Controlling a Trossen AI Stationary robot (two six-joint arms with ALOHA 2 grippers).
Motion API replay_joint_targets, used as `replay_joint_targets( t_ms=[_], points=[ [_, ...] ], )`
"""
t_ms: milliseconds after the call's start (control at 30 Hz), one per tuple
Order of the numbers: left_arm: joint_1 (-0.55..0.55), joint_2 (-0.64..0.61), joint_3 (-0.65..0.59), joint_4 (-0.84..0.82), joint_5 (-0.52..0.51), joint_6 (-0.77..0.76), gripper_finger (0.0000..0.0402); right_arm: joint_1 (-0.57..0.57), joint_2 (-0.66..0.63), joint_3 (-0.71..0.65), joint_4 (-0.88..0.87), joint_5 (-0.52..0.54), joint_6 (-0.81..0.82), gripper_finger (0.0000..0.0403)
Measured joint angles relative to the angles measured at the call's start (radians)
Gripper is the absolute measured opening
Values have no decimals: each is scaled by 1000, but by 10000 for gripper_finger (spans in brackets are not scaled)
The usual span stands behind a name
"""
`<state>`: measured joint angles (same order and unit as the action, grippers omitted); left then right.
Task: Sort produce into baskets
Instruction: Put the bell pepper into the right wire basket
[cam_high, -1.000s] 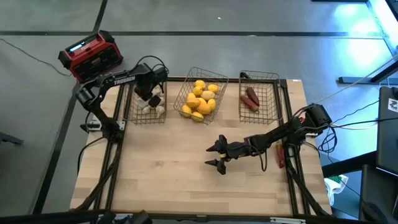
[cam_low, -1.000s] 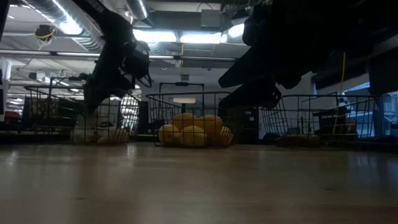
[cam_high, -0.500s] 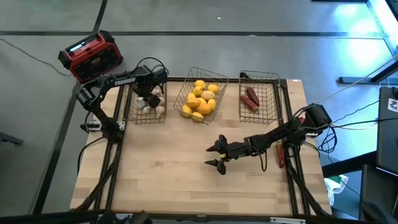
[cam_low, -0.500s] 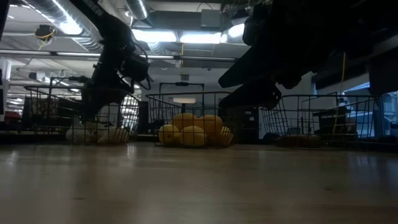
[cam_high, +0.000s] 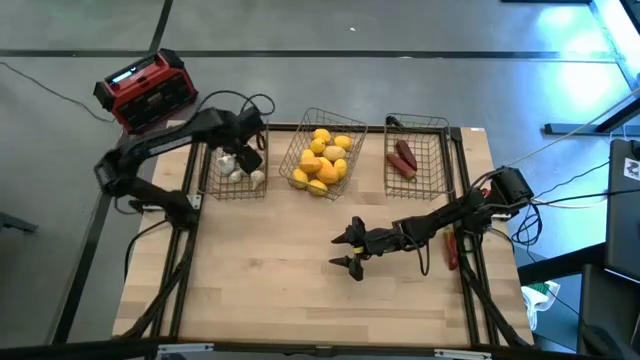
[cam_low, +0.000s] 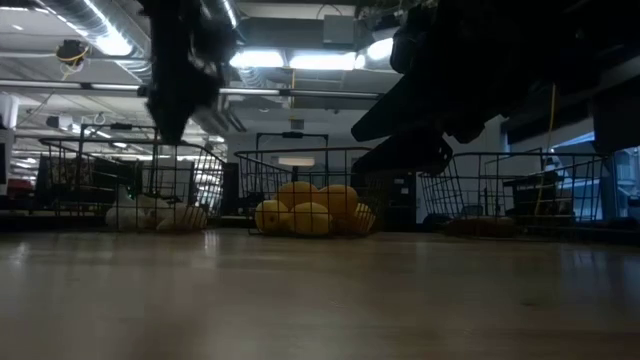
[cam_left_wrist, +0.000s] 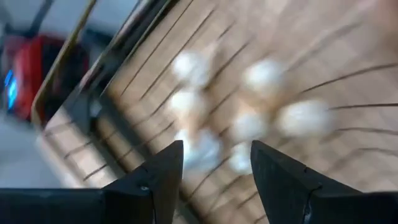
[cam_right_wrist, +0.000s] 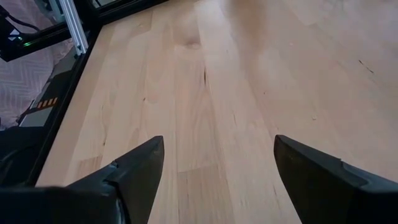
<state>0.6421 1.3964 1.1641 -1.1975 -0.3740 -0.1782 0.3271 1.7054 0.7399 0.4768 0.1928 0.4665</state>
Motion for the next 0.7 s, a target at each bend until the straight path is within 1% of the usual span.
replay_joint_targets(
  t_ms=[100, 200, 267, 367, 533, 633, 700],
  points=[
    [-101, -97, 0, 63, 34, -19, 184, 0, 0, 0, 0, 0, -2, 301],
    [-226, -185, 0, 128, 62, -82, 184, 0, 0, 0, 0, 1, -30, 301],
    [-313, -227, 0, 173, 87, -107, 184, 0, 0, 0, -1, 2, -33, 301],
    [-441, -277, 0, 244, 96, -125, 184, 0, 0, 0, 2, 2, -47, 301],
    [-606, -292, 0, 343, 96, -158, 184, 1, -4, 0, -4, -7, -53, 301],
    [-679, -284, -30, 425, 95, -166, 184, 10, -44, 0, -51, -11, -53, 301],
    [-722, -271, -65, 470, 95, -185, 184, 22, -94, 0, -130, 0, -54, 301]
  ],
)
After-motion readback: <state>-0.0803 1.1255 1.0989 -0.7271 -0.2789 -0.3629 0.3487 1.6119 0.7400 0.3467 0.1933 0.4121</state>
